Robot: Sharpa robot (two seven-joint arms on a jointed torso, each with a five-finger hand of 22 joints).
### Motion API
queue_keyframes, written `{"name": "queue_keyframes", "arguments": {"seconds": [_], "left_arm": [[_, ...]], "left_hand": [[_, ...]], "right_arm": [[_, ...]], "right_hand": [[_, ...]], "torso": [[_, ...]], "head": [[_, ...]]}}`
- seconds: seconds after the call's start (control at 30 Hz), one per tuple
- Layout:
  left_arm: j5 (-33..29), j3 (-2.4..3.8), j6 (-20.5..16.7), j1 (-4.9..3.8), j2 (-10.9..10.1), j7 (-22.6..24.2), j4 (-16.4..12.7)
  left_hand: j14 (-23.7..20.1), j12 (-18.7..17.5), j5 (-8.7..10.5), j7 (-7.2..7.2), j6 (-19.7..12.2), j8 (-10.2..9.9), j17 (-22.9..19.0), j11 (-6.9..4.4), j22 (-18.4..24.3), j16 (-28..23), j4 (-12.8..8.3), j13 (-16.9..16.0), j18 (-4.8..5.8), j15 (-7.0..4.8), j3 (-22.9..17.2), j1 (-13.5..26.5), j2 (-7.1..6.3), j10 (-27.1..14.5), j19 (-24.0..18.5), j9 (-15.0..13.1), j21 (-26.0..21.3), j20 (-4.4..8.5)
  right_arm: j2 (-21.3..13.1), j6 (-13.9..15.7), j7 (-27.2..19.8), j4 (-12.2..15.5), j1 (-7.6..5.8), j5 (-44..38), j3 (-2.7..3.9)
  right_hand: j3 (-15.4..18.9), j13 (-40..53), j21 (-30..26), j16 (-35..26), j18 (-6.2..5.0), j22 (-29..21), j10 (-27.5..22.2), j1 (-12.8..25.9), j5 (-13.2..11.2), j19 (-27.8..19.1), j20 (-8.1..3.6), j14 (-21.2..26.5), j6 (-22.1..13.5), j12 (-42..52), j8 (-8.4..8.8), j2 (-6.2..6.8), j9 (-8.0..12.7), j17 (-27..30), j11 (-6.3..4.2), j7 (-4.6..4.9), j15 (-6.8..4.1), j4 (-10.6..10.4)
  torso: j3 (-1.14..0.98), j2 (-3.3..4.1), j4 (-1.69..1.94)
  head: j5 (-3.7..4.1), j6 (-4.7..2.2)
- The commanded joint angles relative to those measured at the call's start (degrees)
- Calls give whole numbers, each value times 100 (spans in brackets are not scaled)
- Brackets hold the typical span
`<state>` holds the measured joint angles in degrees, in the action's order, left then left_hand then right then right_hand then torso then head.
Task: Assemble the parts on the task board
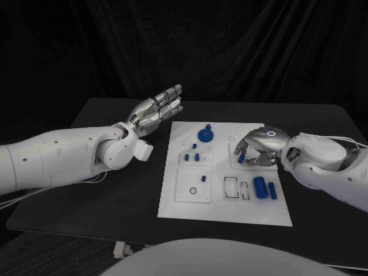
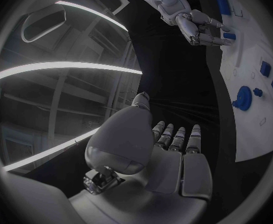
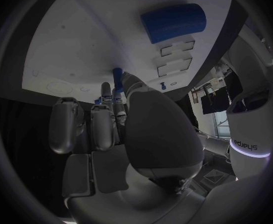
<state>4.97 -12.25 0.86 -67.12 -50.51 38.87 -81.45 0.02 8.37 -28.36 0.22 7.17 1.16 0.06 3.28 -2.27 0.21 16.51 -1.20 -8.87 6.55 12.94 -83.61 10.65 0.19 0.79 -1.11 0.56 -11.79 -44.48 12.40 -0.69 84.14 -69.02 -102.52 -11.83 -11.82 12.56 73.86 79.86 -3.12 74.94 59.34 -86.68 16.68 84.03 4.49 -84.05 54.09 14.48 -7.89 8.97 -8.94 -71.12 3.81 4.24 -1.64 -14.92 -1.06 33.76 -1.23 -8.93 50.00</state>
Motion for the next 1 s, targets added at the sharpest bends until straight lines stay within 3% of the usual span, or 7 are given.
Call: {"name": "queue_keyframes", "arguments": {"seconds": [0.03, 0.1, 0.2, 0.47, 0.63, 0.7, 1.0], "left_arm": [[-44, 6, 43, 10, 12, 600, -3], [-44, 6, 46, 16, 15, 598, 2], [-43, 6, 59, 29, 20, 595, 10], [-43, 6, 84, 68, 25, 581, 18], [-43, 6, 95, 92, 26, 573, 21], [-43, 6, 98, 102, 27, 570, 23], [-43, 6, 99, 124, 26, 557, 27]], "left_hand": [[-2, -10, -39, 17, -10, -1, -6, 53, -6, -21, -20, -3, 21, 27, 15, -72, -11, 7, 8, -3, 23, -39], [-2, -11, -45, 20, -9, 0, -6, 50, -6, -21, -23, -3, 16, 27, 12, -81, -10, 6, 8, -4, 23, -48], [-2, -14, -60, 26, -15, -2, -6, 47, -9, -21, -33, -3, 4, 28, 2, -108, -4, 5, 10, -3, 25, -80], [-2, -18, -77, 45, -14, -1, -6, 38, -16, -21, -43, -2, -13, 36, -7, -141, -3, 4, 14, -3, 28, -131], [-2, -21, -88, 69, -12, 0, -6, 20, -20, -21, -45, -2, -24, 47, -10, -157, -2, 3, 16, -4, 30, -165], [-2, -21, -88, 69, -12, 0, -6, 20, -20, -21, -45, -2, -24, 47, -10, -157, -2, 3, 16, -4, 30, -165], [-2, -19, -93, 85, -9, 1, -6, 8, -18, -21, -43, -2, -32, 54, -12, -165, 1, 3, 16, -4, 30, -187]], "right_arm": [[13, -5, -148, -12, 23, 25, 3], [22, 0, -165, -22, 29, 36, 3], [37, -18, -176, -41, 35, 45, 3], [68, -97, -163, -75, 39, 52, 3], [58, -72, -168, -51, 40, 53, 3], [36, -34, -175, -20, 40, 54, 3], [-164, 87, -117, 234, 24, 54, 4]], "right_hand": [[-120, 9, -12, -19, -37, 1043, 72, -122, 490, -20, -27, -131, 176, 48, -121, 14, -73, -1, -13, 20, -35, 47], [-225, 24, -14, -19, -38, 1043, 143, -174, 786, -23, -23, -129, 227, 97, -182, 41, -129, 3, -33, 52, -17, 87], [-293, 29, -14, -17, -40, 1042, 154, -185, 862, -25, -22, -127, 300, 115, -250, 54, -183, 3, -38, 80, -17, 112], [-359, 42, -19, -26, -41, 1041, 205, -210, 905, -29, -18, -120, 318, 152, -285, 57, -220, 22, -55, 83, -10, 151], [-434, 71, -26, -27, -43, 1038, 311, -227, 959, -35, -17, -118, 404, 226, -367, 63, -290, 26, -90, 144, -12, 216], [-465, 92, -19, -21, -44, 1039, 385, -229, 963, -33, -25, -123, 514, 276, -459, 62, -360, 19, -113, 163, -26, 265], [-490, 117, -26, -29, -45, 1036, 472, -197, 924, -38, -34, -122, 601, 332, -565, 71, -466, 35, -133, 176, -31, 326]], "torso": [[1, 4, 2], [1, 3, 0], [0, 3, -2], [-1, 4, 2], [1, 3, 1], [0, 2, 0], [-1, 1, -2]], "head": [[4, 0], [15, 0], [10, 0], [28, 0], [24, 0], [22, 0], [-19, 0]]}}
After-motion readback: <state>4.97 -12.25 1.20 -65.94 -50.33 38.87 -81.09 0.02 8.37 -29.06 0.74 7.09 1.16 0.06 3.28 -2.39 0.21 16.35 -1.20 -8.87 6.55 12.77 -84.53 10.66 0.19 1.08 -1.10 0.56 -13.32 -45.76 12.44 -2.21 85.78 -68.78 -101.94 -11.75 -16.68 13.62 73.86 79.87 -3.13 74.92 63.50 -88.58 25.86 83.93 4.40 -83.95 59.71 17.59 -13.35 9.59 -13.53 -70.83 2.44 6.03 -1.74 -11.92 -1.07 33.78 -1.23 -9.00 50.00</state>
